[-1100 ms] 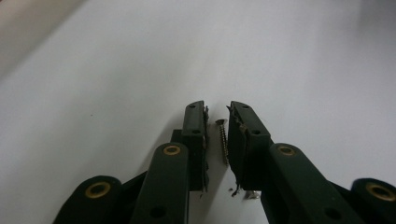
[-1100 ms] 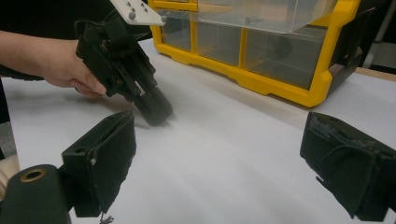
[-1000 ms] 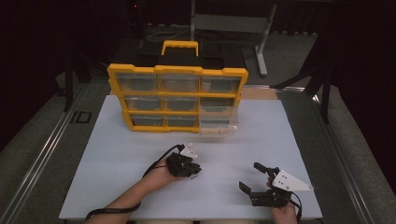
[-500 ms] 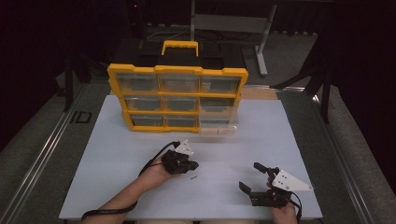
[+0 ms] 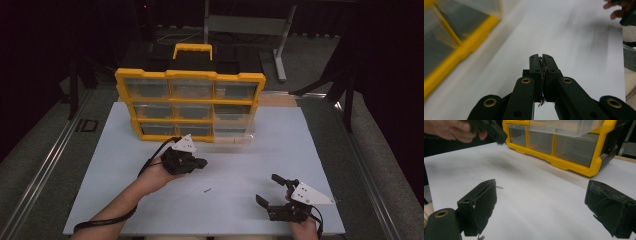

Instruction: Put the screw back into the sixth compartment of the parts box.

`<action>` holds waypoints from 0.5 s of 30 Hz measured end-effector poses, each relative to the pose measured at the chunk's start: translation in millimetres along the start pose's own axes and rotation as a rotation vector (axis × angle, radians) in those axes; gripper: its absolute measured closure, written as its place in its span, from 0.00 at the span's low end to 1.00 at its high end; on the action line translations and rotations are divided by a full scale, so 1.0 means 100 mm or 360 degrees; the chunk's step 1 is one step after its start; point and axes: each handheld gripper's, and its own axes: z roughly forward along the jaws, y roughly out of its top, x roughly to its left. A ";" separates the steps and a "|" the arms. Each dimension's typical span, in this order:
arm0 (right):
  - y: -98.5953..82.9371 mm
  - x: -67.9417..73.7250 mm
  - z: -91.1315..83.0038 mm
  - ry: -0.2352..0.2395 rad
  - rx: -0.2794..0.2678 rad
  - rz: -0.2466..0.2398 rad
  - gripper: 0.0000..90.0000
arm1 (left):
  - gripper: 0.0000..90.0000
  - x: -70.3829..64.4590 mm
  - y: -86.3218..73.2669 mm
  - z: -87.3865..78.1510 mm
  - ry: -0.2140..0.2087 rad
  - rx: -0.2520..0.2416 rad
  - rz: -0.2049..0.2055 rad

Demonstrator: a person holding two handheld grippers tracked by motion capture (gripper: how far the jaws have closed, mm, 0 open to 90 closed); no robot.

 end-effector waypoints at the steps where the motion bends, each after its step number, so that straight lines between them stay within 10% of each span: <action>1: 0.00 0.00 0.00 -0.0001 0.0001 0.0000 0.12 | 0.98 0.01 0.03 -0.03 0.0010 -0.0010 0.0001; 15: 0.00 0.00 0.00 0.0003 0.0001 0.0001 0.12 | 0.98 0.13 0.42 -0.35 0.0049 -0.0090 0.0042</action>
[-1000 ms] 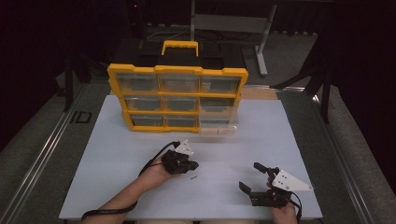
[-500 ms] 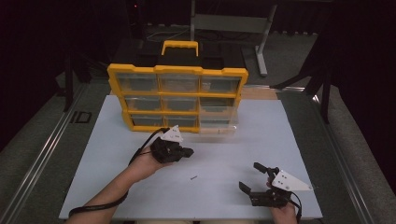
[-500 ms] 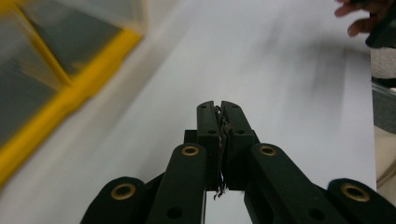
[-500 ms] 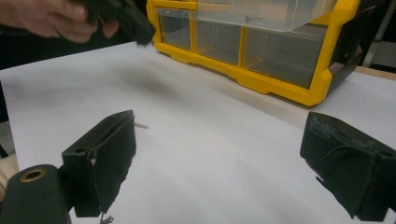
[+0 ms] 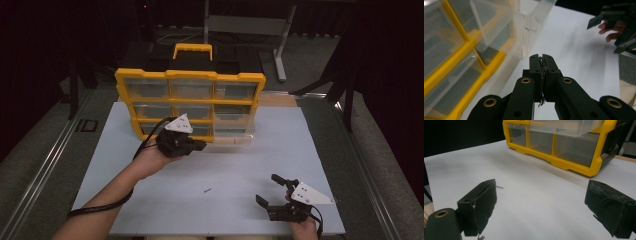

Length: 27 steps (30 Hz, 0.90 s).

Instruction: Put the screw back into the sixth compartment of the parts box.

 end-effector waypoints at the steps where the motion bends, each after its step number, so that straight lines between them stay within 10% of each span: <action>1: 0.00 0.00 0.00 0.0001 -0.0001 0.0002 0.12 | 0.98 0.01 0.02 -0.02 -0.0010 -0.0009 0.0002; 27: 0.00 0.00 0.00 0.0004 0.0003 0.0002 0.12 | 0.98 0.20 0.64 0.00 0.0023 -0.0145 0.0033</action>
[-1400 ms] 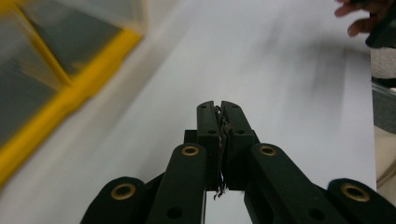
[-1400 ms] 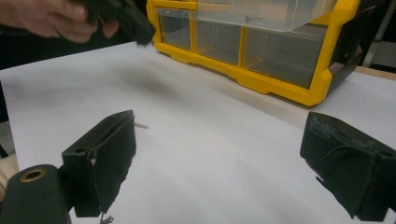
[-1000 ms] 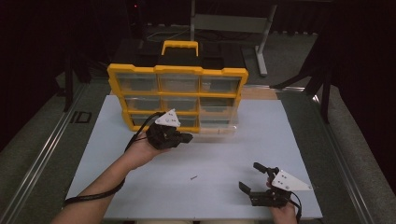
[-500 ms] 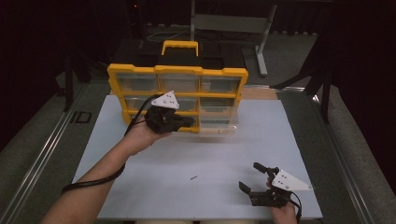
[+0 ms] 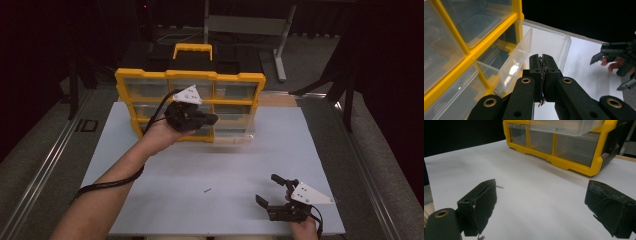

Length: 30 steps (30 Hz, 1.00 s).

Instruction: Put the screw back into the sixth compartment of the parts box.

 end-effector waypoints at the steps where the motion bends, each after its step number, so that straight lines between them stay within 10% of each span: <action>1: 0.00 0.00 0.00 -0.0001 0.0002 0.0000 0.12 | 0.98 0.00 0.04 0.06 0.0011 0.0019 -0.0007; 30: 0.00 0.00 0.00 0.0004 0.0001 0.0006 0.12 | 0.98 0.08 0.09 0.61 0.0042 0.0283 -0.0072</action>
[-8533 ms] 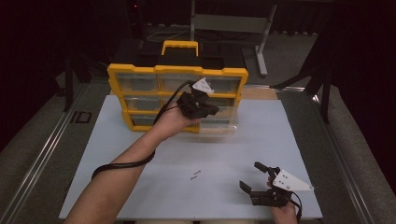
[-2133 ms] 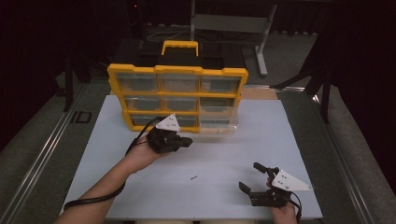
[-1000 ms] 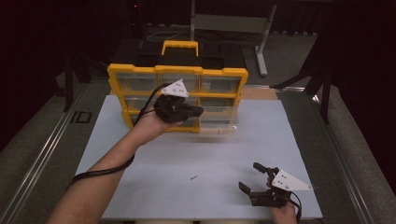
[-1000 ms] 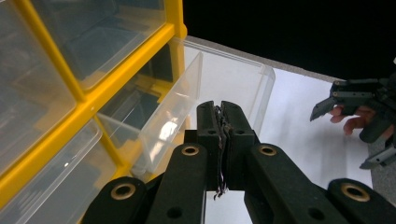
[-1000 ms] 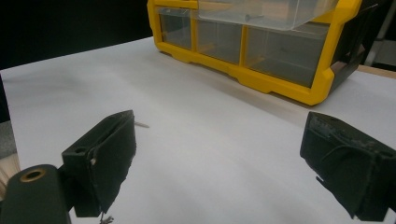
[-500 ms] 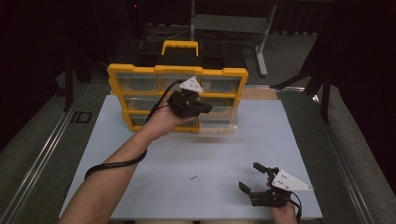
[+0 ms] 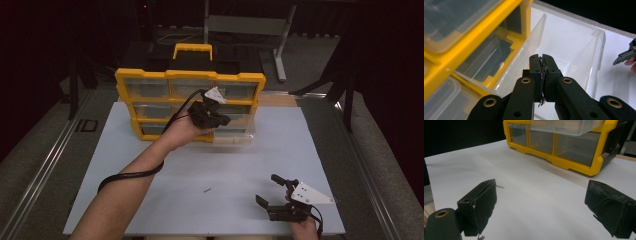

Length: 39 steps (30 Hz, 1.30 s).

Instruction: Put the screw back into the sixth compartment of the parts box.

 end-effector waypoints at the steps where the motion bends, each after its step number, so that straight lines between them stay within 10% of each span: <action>1: 0.00 0.00 0.00 0.0000 -0.0001 0.0001 0.12 | 0.98 0.00 -0.01 0.02 0.0002 0.0012 -0.0010; 24: 0.00 0.00 -0.01 -0.0001 -0.0007 0.0003 0.12 | 0.64 -0.09 0.01 -0.21 -0.0121 -0.0158 -0.0043; 39: 0.00 0.00 0.00 -0.0003 -0.0001 0.0004 0.12 | 0.39 -0.15 -0.27 -0.50 -0.0086 -0.0222 -0.0062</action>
